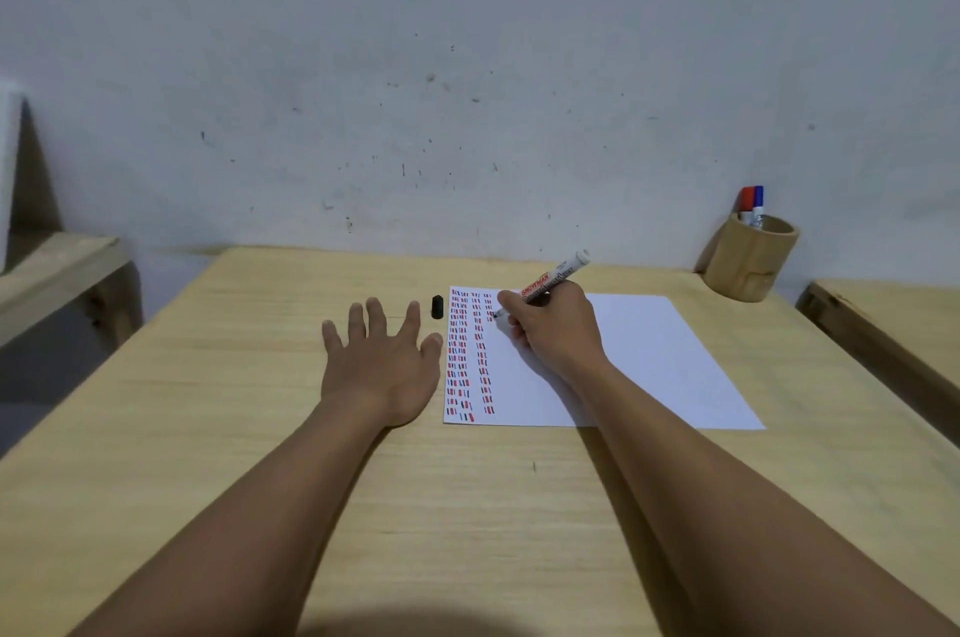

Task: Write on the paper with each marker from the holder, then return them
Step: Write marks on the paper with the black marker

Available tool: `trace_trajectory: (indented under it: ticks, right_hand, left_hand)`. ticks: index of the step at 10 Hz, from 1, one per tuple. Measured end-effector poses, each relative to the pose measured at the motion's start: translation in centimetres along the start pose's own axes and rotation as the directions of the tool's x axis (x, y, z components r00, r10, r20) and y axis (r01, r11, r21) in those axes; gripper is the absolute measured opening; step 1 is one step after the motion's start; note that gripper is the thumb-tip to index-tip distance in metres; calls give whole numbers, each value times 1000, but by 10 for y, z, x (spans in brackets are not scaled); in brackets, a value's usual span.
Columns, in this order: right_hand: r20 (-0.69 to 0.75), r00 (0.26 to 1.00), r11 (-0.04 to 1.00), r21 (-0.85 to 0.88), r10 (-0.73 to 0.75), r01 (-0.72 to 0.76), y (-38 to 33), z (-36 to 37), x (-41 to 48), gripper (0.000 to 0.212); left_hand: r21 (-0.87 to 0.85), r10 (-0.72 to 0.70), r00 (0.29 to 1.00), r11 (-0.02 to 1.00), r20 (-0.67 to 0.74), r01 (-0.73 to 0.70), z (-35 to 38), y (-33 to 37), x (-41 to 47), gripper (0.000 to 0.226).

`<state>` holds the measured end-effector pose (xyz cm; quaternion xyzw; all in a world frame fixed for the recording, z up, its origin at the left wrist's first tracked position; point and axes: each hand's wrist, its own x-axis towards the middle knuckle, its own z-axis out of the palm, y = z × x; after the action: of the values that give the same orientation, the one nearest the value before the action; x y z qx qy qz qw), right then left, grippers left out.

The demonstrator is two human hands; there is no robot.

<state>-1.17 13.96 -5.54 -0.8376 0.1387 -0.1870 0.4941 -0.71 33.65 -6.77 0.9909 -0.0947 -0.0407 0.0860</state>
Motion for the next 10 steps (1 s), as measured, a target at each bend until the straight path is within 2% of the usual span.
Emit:
trace_trajectory:
  ticks: [5,7,8,9,10]
  right_hand:
    - [25,1000,999,-41,13,-12,2,0,3,31]
    - [-6,999,996,82,36,-35,-1,-3,3,28]
    - [-3,999,987,154,45,-44,-4,-7,4,26]
    - [-8,1000,974,226,29,-26,-14,-15,3,21]
    - [9,999,939,340,53,-53,-23,-25,-2,20]
  left_hand:
    - [-10,0,1000,1000,6,1,0,1,-1,66]
    - [-70,-32,999,997,-19,31,0,2,1,66]
    - [-219,-93,981,974,-171,54,-5,6,6,63]
    - [-320,-54,953,946,-298,-47,-14,12,11,55]
    - [-322,12,954,940,-300,-113,-17,16,16,48]
